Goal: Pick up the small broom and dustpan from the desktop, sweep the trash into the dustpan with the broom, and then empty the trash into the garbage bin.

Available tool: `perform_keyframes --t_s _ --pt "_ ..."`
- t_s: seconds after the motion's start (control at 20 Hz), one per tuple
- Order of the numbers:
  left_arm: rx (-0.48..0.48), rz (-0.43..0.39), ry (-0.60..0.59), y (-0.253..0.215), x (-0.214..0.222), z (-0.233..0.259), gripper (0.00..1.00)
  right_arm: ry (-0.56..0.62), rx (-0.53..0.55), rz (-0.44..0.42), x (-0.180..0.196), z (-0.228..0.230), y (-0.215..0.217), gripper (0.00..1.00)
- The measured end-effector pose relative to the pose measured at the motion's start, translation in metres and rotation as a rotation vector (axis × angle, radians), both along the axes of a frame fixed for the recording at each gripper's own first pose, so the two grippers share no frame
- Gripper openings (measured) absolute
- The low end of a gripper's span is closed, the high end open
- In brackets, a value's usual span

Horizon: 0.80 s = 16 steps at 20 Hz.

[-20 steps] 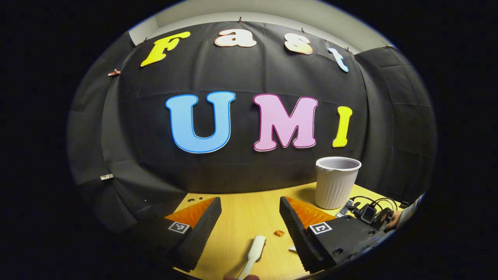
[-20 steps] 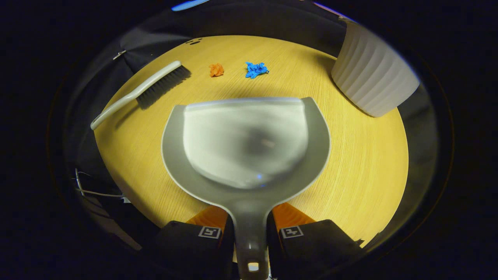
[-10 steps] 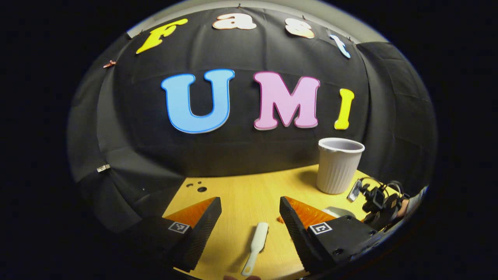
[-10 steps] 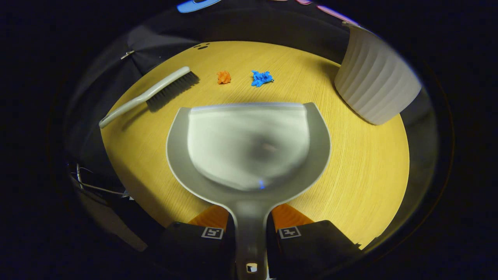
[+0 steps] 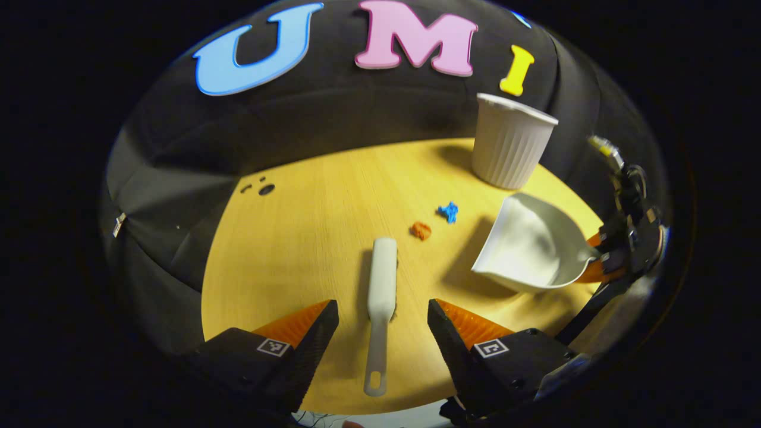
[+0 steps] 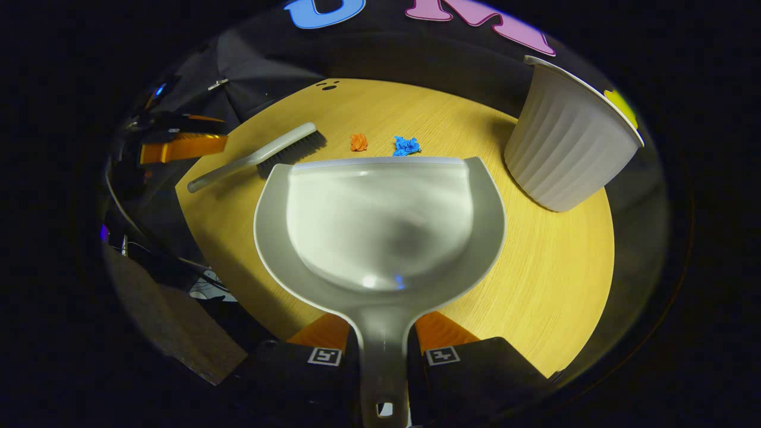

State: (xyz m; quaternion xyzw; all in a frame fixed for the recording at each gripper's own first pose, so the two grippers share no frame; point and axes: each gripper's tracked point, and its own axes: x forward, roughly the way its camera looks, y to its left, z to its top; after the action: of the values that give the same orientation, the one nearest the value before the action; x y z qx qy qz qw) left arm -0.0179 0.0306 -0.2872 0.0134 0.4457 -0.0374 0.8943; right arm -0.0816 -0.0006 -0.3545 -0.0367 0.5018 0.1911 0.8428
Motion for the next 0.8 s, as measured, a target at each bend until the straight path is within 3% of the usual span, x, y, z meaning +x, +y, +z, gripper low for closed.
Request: perform_keyframes --t_s 0.1,0.25,0.4,0.45,0.5,0.55,0.6,0.65,0.8 --pt "0.003 -0.021 0.080 -0.004 0.002 -0.027 0.95 -0.003 -0.015 0.005 -0.003 0.001 -0.006 0.32" --pt "-0.016 -0.029 0.169 -0.007 0.004 -0.059 0.90 0.000 -0.022 0.000 -0.005 0.001 -0.011 0.36" --pt "-0.041 0.003 0.253 -0.003 0.003 -0.082 0.72 0.004 -0.019 -0.010 -0.005 0.001 -0.013 0.32" --pt "-0.042 0.016 0.287 0.000 0.001 -0.091 0.70 0.006 -0.018 -0.013 -0.005 0.001 -0.013 0.32" --pt "-0.045 0.025 0.317 0.002 -0.001 -0.097 0.61 0.009 -0.016 -0.016 -0.004 0.001 -0.013 0.36" --pt "-0.045 0.029 0.334 0.004 -0.001 -0.102 0.60 0.010 -0.014 -0.020 -0.003 0.001 -0.013 0.36" --pt "-0.042 0.027 0.344 0.005 -0.001 -0.106 0.53 0.013 -0.012 -0.023 -0.002 0.001 -0.012 0.36" --pt "-0.039 0.021 0.353 0.005 -0.003 -0.109 0.53 0.016 -0.010 -0.024 -0.001 0.000 -0.013 0.36" --pt "-0.006 -0.012 0.355 0.007 0.000 -0.108 0.39 0.032 -0.014 -0.026 0.001 -0.004 -0.014 0.36"
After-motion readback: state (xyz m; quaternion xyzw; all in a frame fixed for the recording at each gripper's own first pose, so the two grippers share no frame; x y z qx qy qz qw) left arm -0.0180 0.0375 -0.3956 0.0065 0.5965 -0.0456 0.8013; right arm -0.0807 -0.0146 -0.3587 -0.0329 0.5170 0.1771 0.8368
